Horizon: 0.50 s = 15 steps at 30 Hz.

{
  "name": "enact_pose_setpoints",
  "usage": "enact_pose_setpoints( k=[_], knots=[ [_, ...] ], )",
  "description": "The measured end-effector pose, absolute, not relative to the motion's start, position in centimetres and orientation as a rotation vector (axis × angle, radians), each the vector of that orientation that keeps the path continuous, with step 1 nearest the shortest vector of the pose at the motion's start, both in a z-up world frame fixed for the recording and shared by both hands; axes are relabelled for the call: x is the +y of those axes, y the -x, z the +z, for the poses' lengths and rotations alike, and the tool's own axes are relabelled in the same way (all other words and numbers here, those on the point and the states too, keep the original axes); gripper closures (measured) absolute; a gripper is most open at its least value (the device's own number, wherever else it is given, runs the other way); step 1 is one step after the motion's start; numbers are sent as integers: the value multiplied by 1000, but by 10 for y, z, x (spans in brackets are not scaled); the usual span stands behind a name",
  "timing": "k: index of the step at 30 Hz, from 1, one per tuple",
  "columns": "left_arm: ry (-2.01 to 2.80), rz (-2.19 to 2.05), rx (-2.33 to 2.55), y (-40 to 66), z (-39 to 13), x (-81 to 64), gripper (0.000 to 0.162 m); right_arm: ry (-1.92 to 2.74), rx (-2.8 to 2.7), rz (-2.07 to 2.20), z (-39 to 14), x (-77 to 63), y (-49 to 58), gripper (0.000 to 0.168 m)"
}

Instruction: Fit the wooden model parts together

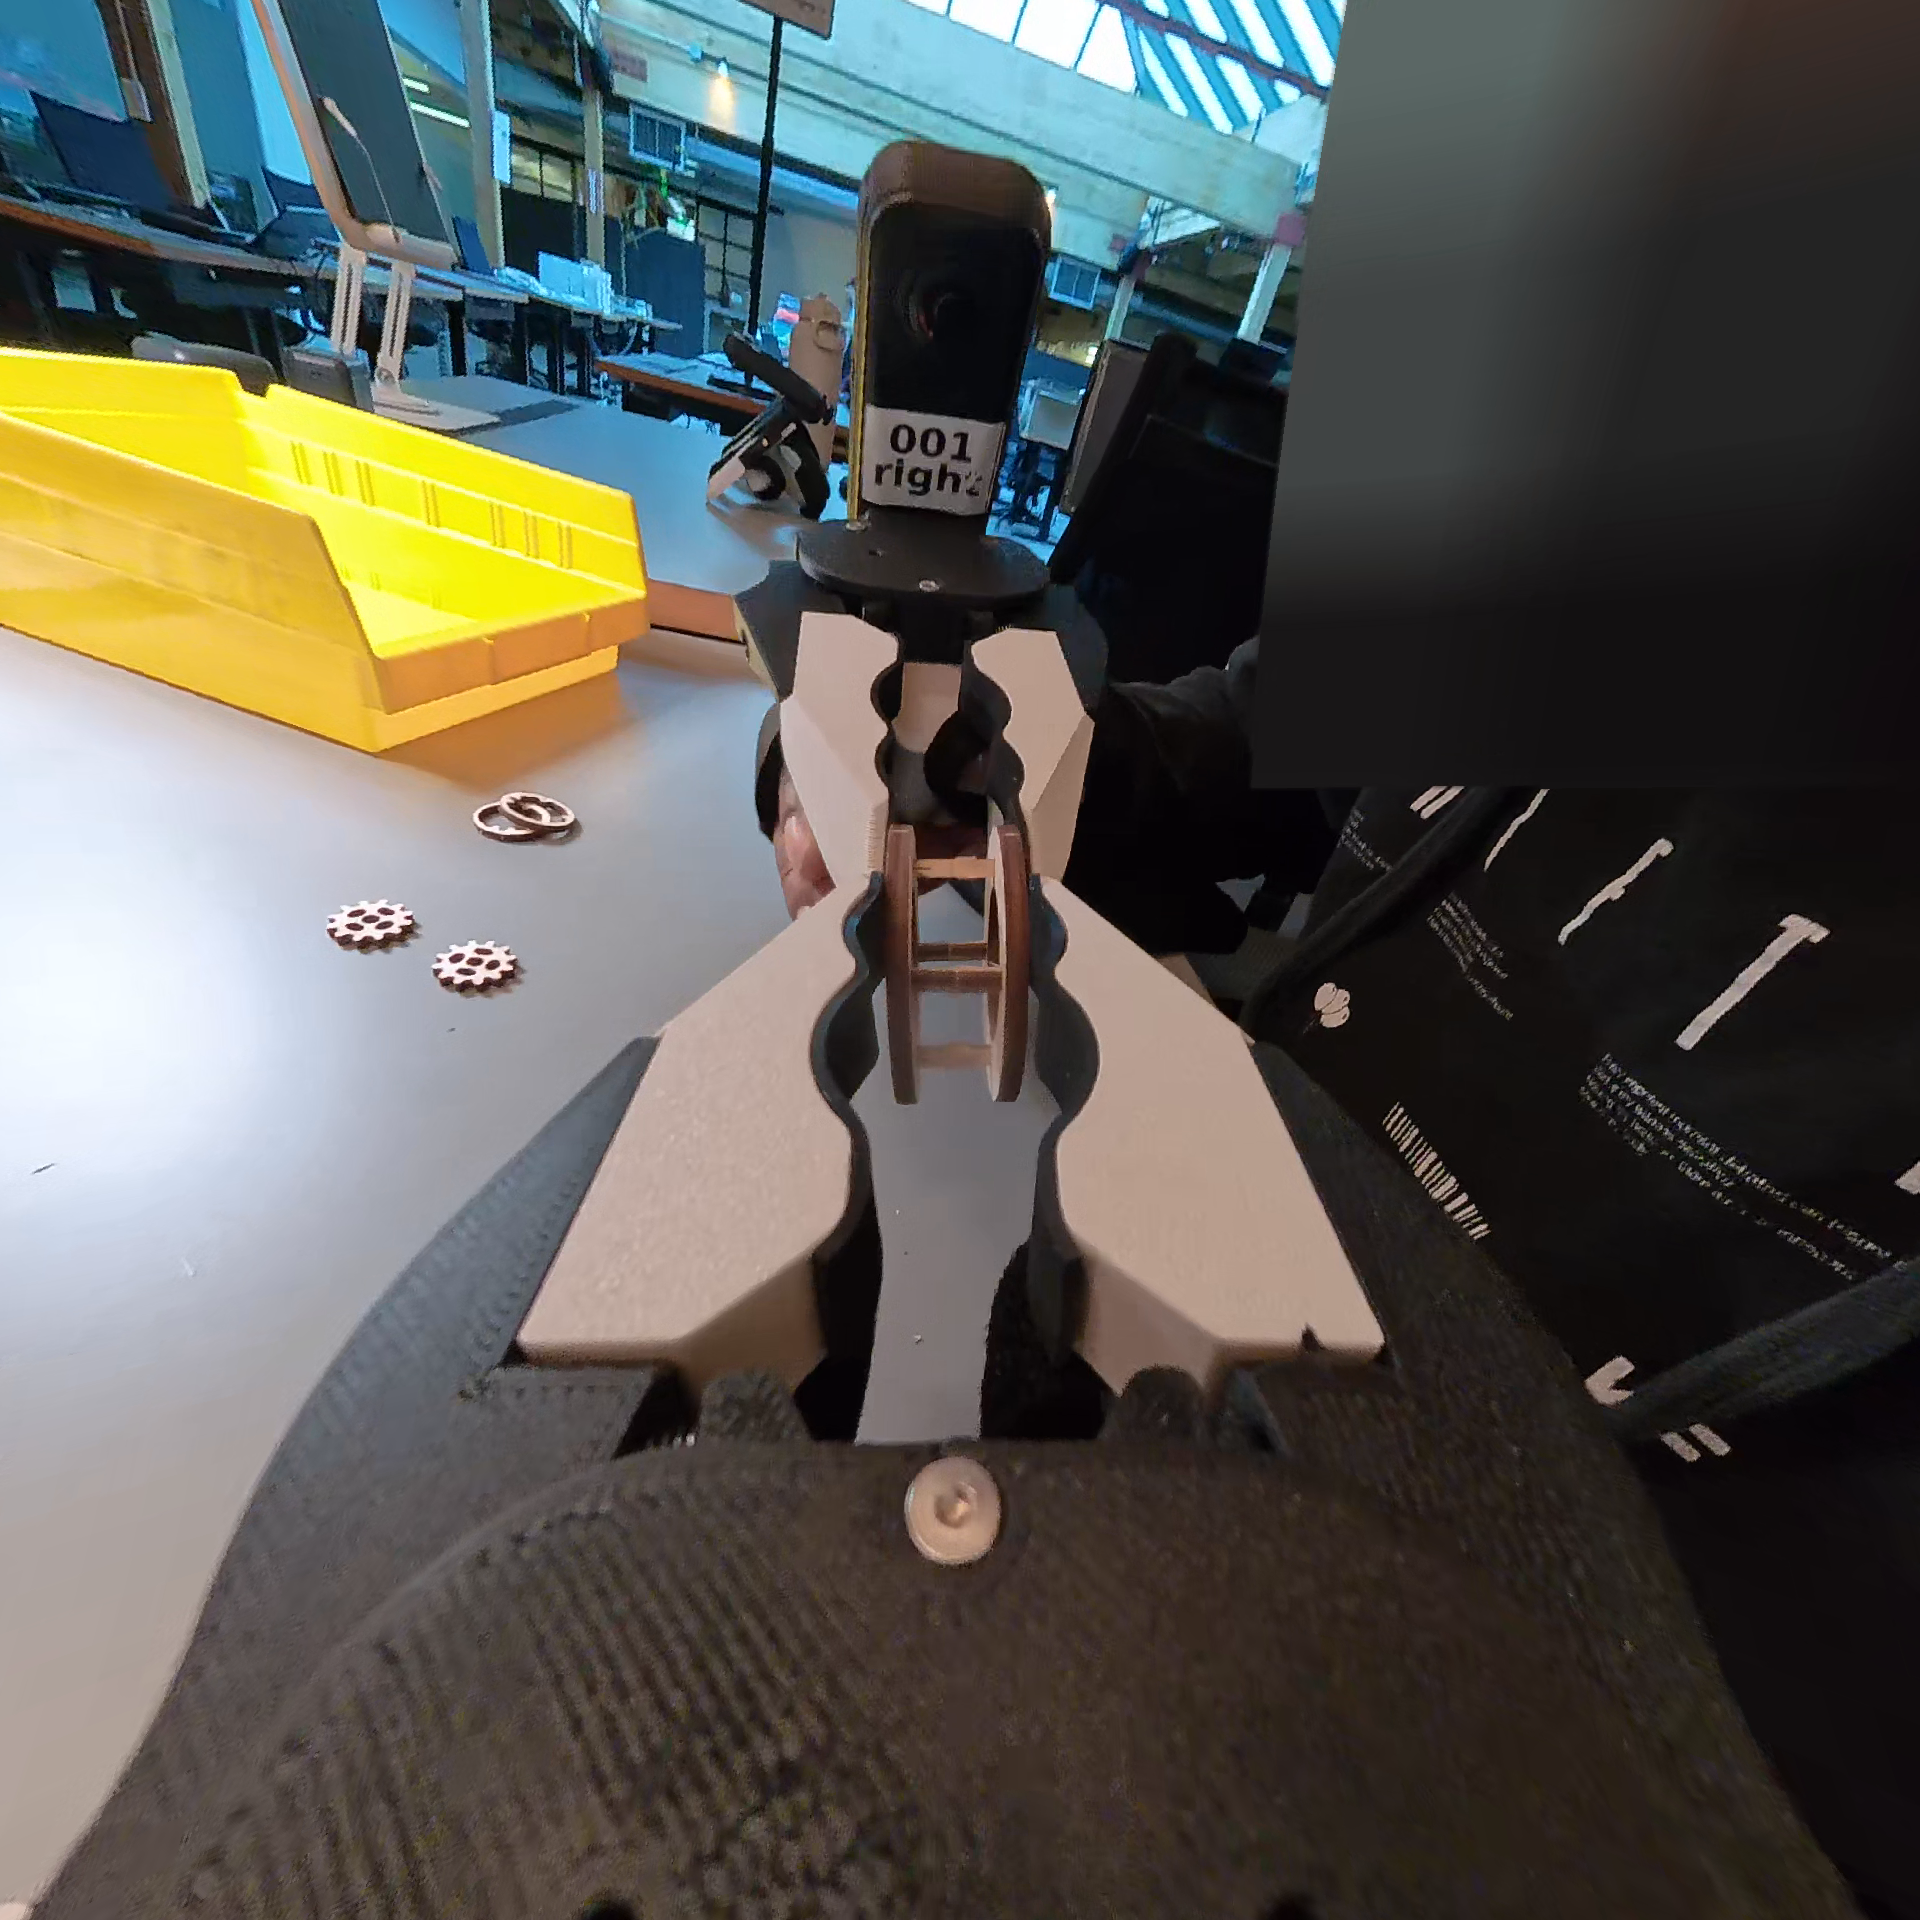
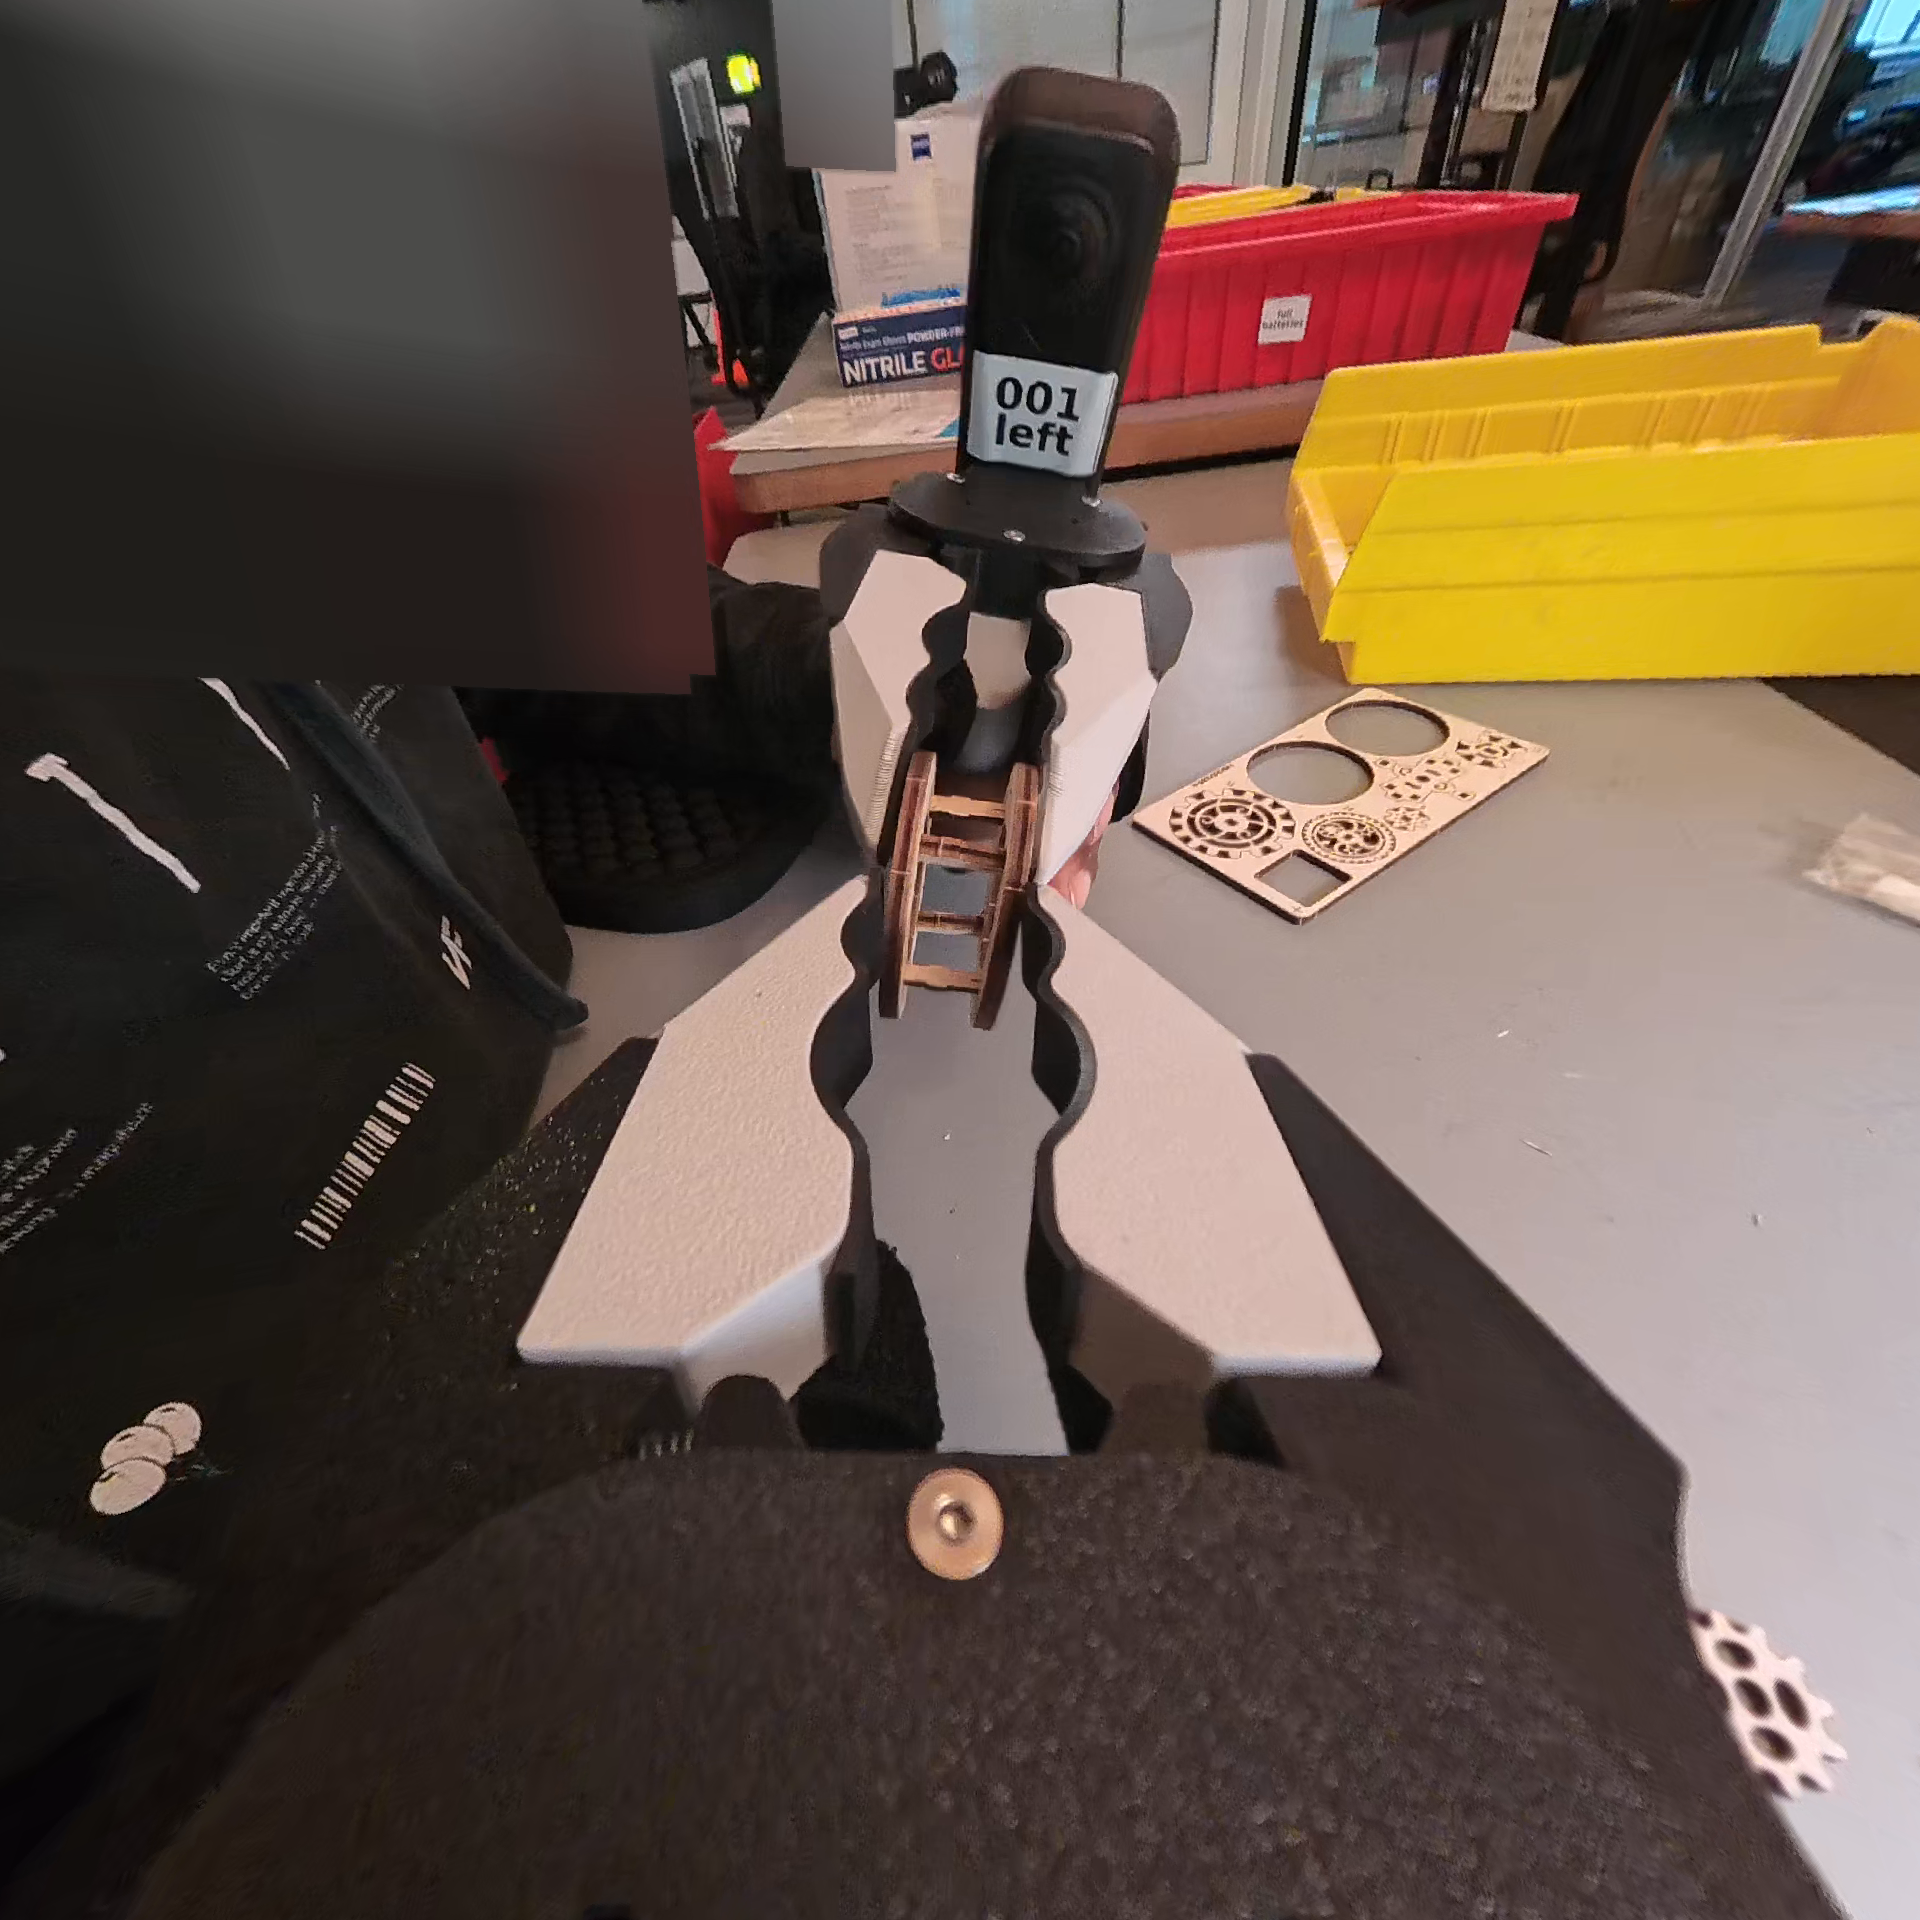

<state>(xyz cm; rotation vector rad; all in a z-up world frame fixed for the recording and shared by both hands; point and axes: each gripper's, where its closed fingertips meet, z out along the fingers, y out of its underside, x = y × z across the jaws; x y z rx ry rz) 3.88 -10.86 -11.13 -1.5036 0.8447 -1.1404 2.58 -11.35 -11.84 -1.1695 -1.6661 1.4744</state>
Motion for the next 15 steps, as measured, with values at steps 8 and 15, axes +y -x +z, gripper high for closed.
enact_pose_setpoints(
  k=[8, 15],
  knots=[
    [1495, -1171, 831, -37, -112, -108, 137, 1195, -1683, 1444, -121, -111, -26, 147],
    [1574, -945, 982, -40, -128, -109, 138, 1241, -1801, 1292, -139, -115, -23, 150]
  ],
)
